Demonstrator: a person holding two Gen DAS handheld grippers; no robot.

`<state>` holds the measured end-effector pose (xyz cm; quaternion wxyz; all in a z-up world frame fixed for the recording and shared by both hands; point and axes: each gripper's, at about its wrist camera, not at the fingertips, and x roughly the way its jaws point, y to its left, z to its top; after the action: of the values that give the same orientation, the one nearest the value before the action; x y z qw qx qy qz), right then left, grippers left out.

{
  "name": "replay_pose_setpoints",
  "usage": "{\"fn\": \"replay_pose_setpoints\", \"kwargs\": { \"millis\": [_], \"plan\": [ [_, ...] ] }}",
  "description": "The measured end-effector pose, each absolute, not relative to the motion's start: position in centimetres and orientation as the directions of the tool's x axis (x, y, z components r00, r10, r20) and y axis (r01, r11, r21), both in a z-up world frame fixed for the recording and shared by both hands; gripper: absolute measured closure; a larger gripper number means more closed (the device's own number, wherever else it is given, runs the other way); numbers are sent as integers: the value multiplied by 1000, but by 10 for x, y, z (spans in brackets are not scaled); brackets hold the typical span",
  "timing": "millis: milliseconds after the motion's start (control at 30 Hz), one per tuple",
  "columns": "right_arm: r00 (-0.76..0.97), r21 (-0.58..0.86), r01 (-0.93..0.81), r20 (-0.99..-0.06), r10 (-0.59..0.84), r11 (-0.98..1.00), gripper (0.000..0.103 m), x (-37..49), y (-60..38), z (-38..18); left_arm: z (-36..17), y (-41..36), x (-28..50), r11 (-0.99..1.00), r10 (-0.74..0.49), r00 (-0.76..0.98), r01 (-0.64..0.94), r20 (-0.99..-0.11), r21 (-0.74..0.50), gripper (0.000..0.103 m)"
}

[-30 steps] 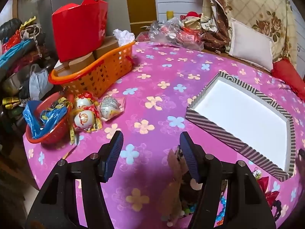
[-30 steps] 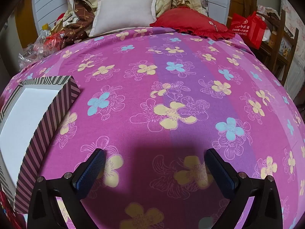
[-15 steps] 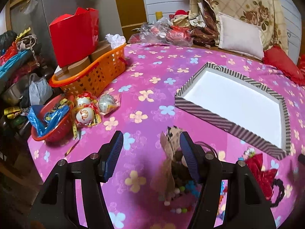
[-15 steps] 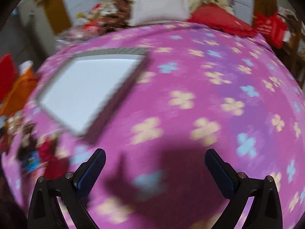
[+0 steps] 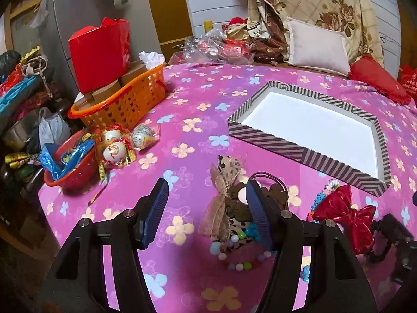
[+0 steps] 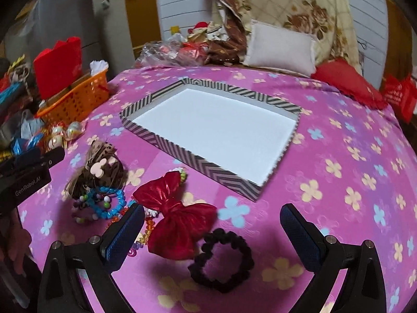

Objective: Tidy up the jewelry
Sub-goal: 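Move the left tool toward the tan ribbon bow with brown clip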

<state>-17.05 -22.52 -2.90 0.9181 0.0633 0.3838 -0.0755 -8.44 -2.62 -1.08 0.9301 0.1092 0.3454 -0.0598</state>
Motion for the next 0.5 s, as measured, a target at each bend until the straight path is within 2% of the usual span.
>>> {"fn": "replay_pose_setpoints", "kwargs": {
  "millis": [500],
  "plan": [
    [720,13,175,-684,-119,985,0,-177,-223,-24,-16,-27,-78,972,-49,736,191,-675,138,41]
  ]
}}
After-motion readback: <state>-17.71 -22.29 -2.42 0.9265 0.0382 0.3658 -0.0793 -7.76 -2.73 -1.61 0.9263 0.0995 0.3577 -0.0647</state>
